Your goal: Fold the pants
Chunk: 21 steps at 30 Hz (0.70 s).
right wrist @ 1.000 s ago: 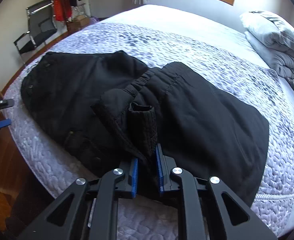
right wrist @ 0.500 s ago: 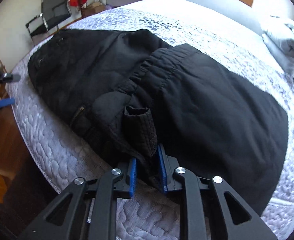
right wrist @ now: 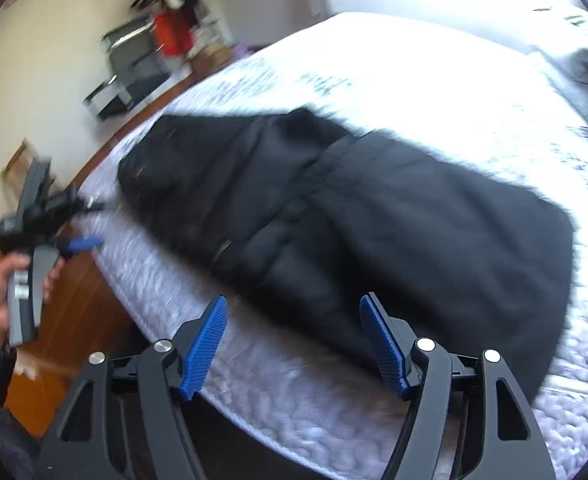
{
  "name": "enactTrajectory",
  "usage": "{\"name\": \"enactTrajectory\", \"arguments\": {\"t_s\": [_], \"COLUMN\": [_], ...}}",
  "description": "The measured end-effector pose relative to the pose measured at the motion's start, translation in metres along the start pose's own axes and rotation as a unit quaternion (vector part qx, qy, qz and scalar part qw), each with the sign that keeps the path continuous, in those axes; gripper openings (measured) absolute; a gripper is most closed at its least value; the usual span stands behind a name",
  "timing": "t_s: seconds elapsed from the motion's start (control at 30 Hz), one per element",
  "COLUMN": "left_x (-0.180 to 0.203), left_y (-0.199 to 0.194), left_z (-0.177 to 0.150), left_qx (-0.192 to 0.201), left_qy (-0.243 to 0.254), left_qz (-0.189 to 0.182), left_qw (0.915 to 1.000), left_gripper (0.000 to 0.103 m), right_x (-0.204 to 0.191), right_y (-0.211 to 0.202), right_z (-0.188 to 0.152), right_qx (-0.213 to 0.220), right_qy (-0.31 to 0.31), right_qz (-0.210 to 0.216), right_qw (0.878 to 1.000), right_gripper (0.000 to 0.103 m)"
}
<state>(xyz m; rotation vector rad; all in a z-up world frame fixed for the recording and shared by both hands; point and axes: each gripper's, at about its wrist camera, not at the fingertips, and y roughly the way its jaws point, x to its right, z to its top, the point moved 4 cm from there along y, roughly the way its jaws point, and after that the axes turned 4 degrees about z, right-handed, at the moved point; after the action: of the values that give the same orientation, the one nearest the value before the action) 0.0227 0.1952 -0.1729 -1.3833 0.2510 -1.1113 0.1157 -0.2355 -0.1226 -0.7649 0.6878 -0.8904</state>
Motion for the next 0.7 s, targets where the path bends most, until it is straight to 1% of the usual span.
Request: {"name": "enactTrajectory", "arguments": {"t_s": [0.1,0.13,0.2,0.27,0.33,0.37,0.4,0.43,0.47,0.5,0.53,0.57,0.6,0.7], "left_x": [0.004,0.005,0.007,0.008,0.008,0.008,0.009,0.010,0.011,0.012,0.014,0.016,0.018,0.026], "left_y": [0.001,0.002,0.002,0.003,0.004,0.005,0.005,0.006,0.007,0.007,0.008,0.009,0.010,0.015], "left_z": [0.000,-0.001,-0.003,-0.004,-0.005,-0.006,-0.006,-0.007,-0.007,-0.008,-0.009,-0.010,-0.011,-0.014], "left_qx": [-0.002,-0.003,-0.005,-0.009,-0.012,-0.014,-0.015,-0.016,-0.017,-0.018,-0.019,-0.021,-0.022,-0.029], "left_qy": [0.004,0.006,0.010,0.014,0.013,0.012,0.012,0.012,0.013,0.015,0.018,0.021,0.024,0.032], "left_qz": [0.000,-0.001,-0.001,0.003,0.006,0.007,0.007,0.009,0.010,0.011,0.011,0.012,0.012,0.012], "left_qw": [1.0000,1.0000,0.9999,0.9999,0.9998,0.9998,0.9998,0.9998,0.9997,0.9997,0.9996,0.9995,0.9994,0.9990], "left_gripper": [0.100,0.100,0.100,0.100,0.100,0.100,0.100,0.100,0.100,0.100,0.100,0.100,0.100,0.100], "right_x": [0.036,0.052,0.076,0.091,0.101,0.105,0.109,0.114,0.117,0.120,0.121,0.120,0.119,0.117], "right_y": [-0.010,-0.012,-0.013,-0.011,-0.004,0.003,0.009,0.016,0.023,0.030,0.040,0.048,0.055,0.063], "right_z": [0.008,0.010,0.013,0.015,0.016,0.015,0.013,0.011,0.008,0.004,0.001,-0.001,-0.001,-0.008], "right_qx": [0.014,0.017,0.027,0.027,0.020,0.011,0.002,-0.009,-0.021,-0.038,-0.058,-0.068,-0.071,-0.067], "right_qy": [0.040,0.062,0.098,0.114,0.129,0.142,0.155,0.169,0.179,0.185,0.179,0.166,0.152,0.136], "right_qz": [-0.040,-0.048,-0.051,-0.063,-0.052,-0.039,-0.038,-0.046,-0.054,-0.064,-0.079,-0.097,-0.113,-0.133], "right_qw": [0.998,0.997,0.993,0.991,0.990,0.989,0.987,0.984,0.982,0.980,0.979,0.979,0.979,0.979], "right_gripper": [0.069,0.069,0.069,0.069,0.070,0.078,0.091,0.099,0.099,0.099,0.099,0.100,0.100,0.100]}}
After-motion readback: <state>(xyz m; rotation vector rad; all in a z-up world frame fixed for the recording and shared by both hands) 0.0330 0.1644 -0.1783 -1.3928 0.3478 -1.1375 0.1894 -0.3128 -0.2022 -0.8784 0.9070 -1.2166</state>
